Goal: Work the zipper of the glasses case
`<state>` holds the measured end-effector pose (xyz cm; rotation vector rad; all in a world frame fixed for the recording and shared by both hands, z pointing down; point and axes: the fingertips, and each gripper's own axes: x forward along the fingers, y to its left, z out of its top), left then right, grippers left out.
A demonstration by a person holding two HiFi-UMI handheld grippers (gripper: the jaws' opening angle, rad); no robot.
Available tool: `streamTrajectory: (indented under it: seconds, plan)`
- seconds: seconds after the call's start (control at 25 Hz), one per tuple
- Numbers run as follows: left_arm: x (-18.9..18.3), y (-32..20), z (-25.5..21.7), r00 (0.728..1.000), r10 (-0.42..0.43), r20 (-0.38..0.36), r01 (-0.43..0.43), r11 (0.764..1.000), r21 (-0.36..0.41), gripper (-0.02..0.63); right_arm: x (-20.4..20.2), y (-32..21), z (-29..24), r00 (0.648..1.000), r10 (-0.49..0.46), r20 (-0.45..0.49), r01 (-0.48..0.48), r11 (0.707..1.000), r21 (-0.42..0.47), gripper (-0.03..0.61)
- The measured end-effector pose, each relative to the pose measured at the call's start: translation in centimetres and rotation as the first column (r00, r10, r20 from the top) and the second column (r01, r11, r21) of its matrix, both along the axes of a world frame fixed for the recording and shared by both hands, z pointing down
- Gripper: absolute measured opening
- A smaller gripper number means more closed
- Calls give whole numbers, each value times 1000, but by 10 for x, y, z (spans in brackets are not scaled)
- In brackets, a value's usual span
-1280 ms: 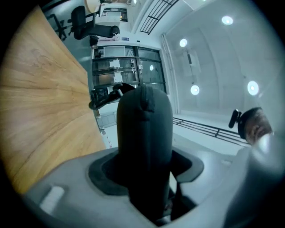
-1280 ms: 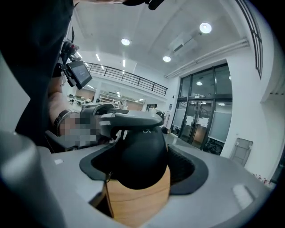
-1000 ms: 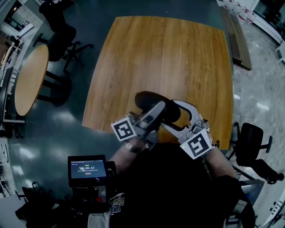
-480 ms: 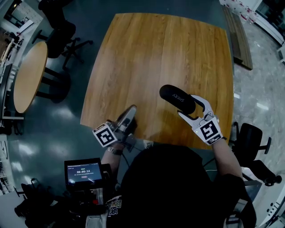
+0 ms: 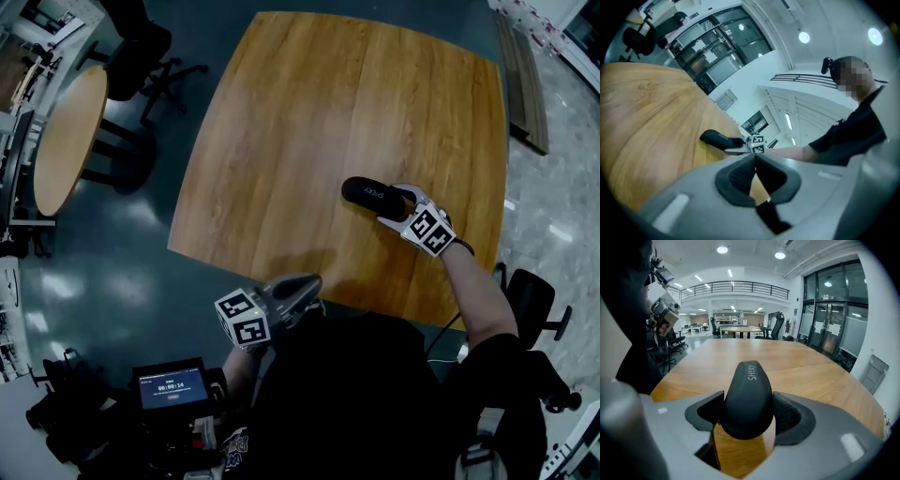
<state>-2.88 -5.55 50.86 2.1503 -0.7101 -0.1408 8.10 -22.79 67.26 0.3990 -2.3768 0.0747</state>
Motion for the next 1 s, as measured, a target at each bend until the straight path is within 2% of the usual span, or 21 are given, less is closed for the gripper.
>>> streamTrajectory:
  seconds: [0.24, 0.44, 0.6, 0.68, 0.8, 0.92, 0.96, 1.0]
  plan:
    - [-18, 12, 11, 993, -117, 5, 117, 990, -77, -2, 6, -12, 21, 992, -95, -77, 95, 995, -5, 330]
    - [-19, 14, 20, 991, -130, -13, 128, 986, -110, -2, -3, -13, 26, 990, -114, -84, 112, 993, -30, 333]
    - [-21, 9, 21, 992, -124, -33, 120, 987, -105, -2, -5, -10, 26, 977, -154, -145, 150, 988, -37, 341]
    - [-23, 7, 18, 993, -114, -41, 110, 990, -93, -2, -3, -8, 17, 979, -145, -146, 143, 989, -19, 345]
    - [-28, 6, 14, 994, -95, -46, 92, 993, -73, -2, 8, -3, -4, 995, -50, -87, 51, 999, 1, 351]
    - [-36, 0, 10, 995, -84, -57, 81, 995, -54, -2, 23, 3, -39, 993, 113, 24, -114, 993, 35, 338]
    - [-39, -3, 9, 995, -82, -63, 79, 996, -49, -2, 28, 7, -53, 981, 179, 78, -183, 982, 50, 281]
    - [-41, -7, 9, 995, -78, -69, 75, 996, -44, -2, 32, 14, -69, 958, 247, 145, -257, 965, 51, 184]
